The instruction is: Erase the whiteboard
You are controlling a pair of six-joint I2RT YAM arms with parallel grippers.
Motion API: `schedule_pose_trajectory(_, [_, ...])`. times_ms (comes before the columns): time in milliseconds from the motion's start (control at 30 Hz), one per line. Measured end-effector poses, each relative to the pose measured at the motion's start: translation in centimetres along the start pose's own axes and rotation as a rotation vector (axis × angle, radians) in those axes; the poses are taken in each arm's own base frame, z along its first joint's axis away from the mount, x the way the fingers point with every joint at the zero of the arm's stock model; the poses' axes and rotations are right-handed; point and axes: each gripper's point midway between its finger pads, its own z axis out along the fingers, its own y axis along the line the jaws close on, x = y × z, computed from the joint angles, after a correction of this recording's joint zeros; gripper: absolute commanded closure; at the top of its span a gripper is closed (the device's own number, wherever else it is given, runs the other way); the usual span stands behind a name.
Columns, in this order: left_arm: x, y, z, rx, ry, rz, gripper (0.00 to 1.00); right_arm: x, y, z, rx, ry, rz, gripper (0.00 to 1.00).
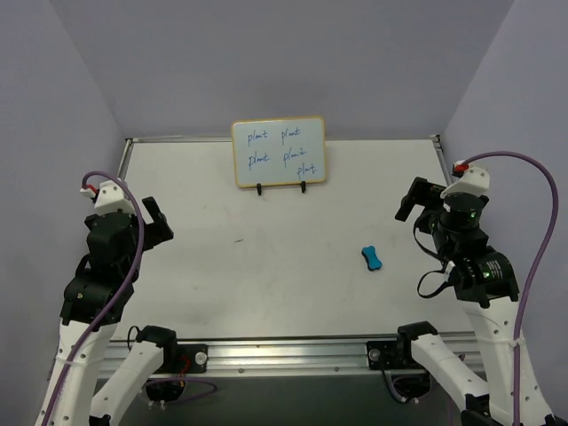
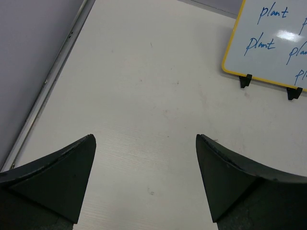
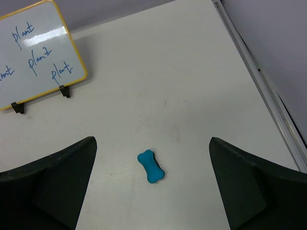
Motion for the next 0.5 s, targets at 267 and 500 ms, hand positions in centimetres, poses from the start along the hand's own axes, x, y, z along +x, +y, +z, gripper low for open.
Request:
schedule_pose_trajectory(267, [0.1, -0.1, 0.2, -0.002, 0.009, 0.003, 0.06, 0.0, 0.0, 0.1, 0.002, 0.004, -0.002, 0.00])
schedule_pose_trajectory(500, [0.6, -2.0, 1.3, 0.061, 0.072, 0.010, 0.06, -0.2, 0.1, 0.0, -0.001, -0.008, 0.008, 0.00])
